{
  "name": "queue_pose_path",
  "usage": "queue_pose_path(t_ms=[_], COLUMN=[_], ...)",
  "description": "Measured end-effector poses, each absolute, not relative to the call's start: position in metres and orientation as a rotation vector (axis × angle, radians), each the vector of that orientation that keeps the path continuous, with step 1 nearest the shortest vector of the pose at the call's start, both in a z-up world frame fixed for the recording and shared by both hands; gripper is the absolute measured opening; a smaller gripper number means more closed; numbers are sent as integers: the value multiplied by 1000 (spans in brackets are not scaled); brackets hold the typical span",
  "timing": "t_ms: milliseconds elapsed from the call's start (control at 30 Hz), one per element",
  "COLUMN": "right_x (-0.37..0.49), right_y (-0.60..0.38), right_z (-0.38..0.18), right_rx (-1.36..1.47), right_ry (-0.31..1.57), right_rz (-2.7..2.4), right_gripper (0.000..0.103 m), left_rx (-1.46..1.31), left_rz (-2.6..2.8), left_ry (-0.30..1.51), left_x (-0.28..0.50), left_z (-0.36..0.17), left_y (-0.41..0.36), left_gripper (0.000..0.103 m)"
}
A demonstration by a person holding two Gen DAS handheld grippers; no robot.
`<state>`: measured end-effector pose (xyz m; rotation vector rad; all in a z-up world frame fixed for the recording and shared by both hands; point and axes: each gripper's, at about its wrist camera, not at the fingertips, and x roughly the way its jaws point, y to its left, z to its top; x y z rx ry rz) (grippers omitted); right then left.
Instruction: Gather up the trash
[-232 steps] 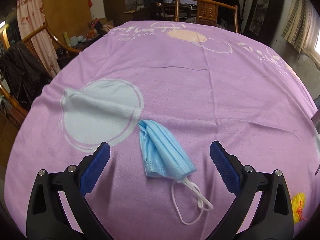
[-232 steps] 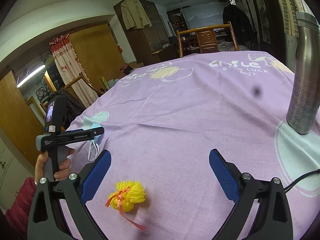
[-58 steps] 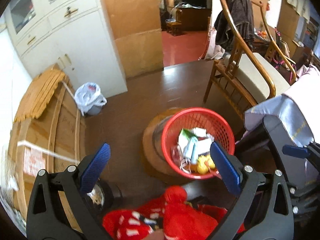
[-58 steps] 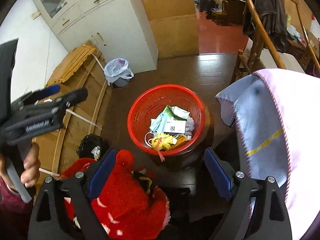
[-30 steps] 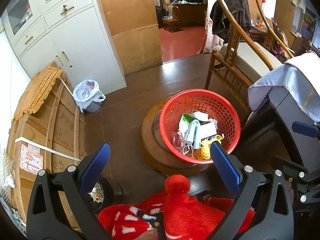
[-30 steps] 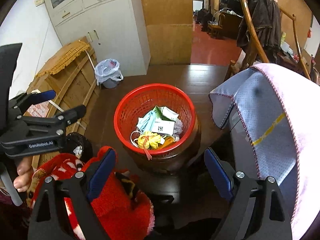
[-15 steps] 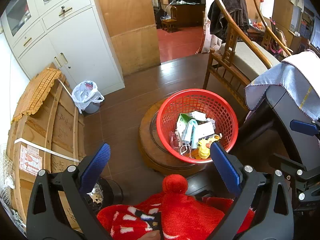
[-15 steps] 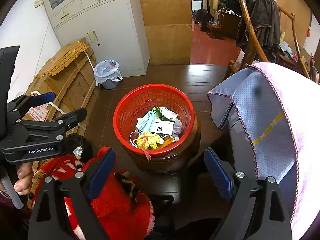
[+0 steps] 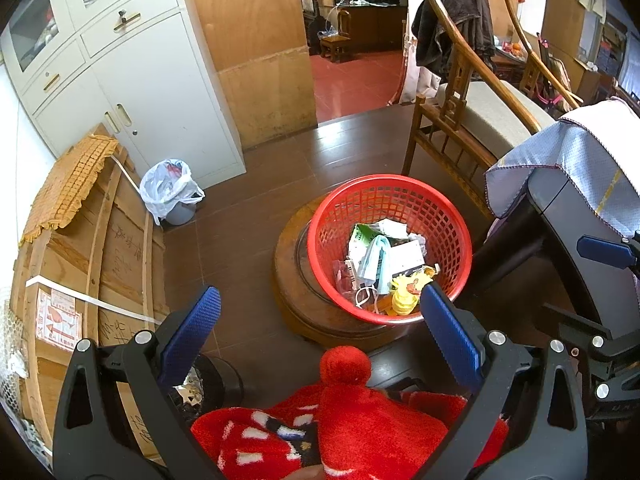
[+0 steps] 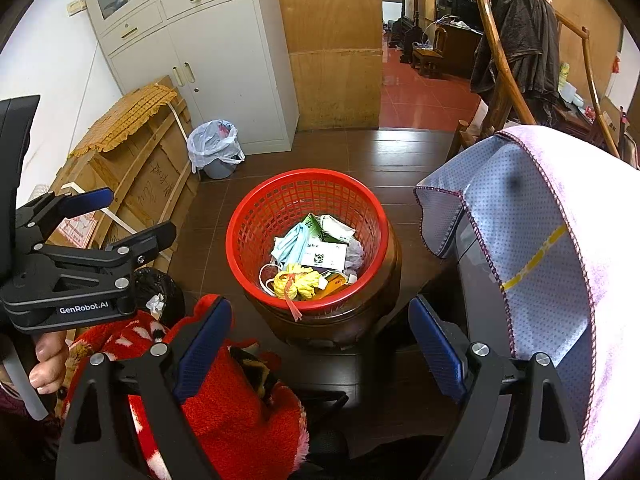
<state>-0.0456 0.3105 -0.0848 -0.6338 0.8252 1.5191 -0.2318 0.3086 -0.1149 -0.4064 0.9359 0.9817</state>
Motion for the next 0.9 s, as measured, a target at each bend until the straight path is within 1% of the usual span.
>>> queue_pose_path(t_ms=[900], right_x=[-45], right_y=[310], right_z=[-85], right_rx=[-634], right_ry=[824], right_rz=[1519], right_gripper=[88], left_rx=[-409], left_rz=[970], left_ry=[932], left_x=[-230], left_z=[-115], left_y=[307], left_gripper=[96])
